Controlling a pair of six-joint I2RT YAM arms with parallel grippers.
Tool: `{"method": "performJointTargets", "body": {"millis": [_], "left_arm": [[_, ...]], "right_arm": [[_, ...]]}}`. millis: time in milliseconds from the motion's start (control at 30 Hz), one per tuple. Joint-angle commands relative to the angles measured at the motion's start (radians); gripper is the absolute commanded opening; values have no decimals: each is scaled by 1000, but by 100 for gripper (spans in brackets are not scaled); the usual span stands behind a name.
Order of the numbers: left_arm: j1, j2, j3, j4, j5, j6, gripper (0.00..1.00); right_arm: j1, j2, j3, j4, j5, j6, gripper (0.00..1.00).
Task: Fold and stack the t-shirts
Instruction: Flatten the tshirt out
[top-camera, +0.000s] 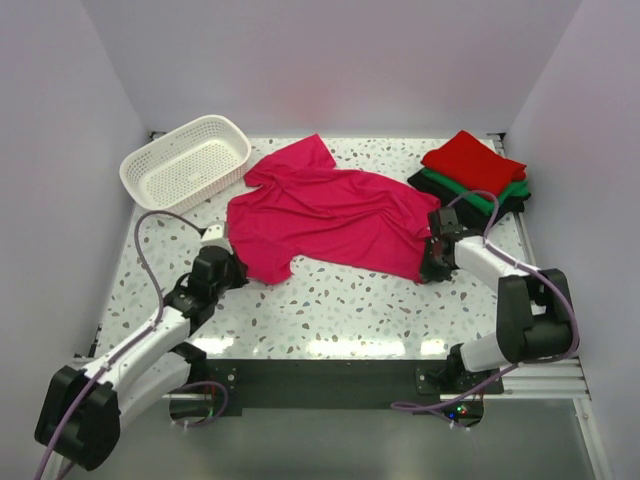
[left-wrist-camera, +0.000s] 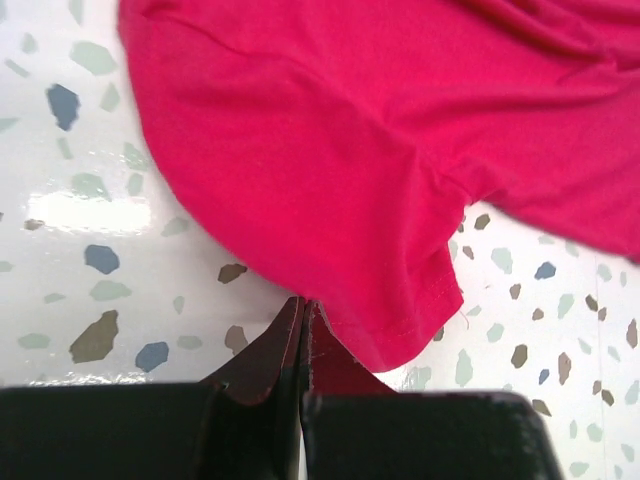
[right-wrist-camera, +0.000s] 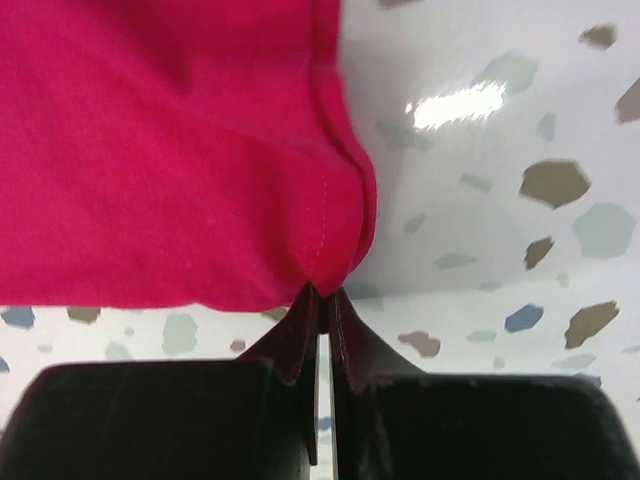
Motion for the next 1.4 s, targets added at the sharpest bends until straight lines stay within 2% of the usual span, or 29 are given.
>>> {"method": "performJointTargets", "body": {"millis": [0, 167, 333, 633, 800, 1000, 1133, 1267, 1367], "left_arm": [[-6, -82, 30, -92, -94, -42, 0], [-7, -198, 34, -176, -103, -91, 0], [-29, -323, 45, -255, -115, -134, 0], [-147, -441, 242, -501, -197, -191, 0], [-150, -534, 312, -638, -215, -209, 0], [-150, -597, 346, -710, -163, -231, 0], [-150, -573, 336, -680, -119, -202, 0], [-150, -501, 280, -551, -105, -174, 0], [-150, -453, 235, -448, -146, -148, 0]], "right_arm": [[47, -43, 6, -132, -8, 16, 0], [154, -86, 28, -207, 15, 58, 0], [205, -155, 19, -265, 38, 95, 0], [252, -362, 20, -359, 15, 138, 0], [312, -431, 48, -454, 58, 175, 0], [337, -527, 51, -531, 84, 201, 0], [340, -565, 36, -511, 52, 192, 0], [338, -553, -22, -338, -37, 161, 0], [337, -515, -58, -217, -17, 164, 0]]}}
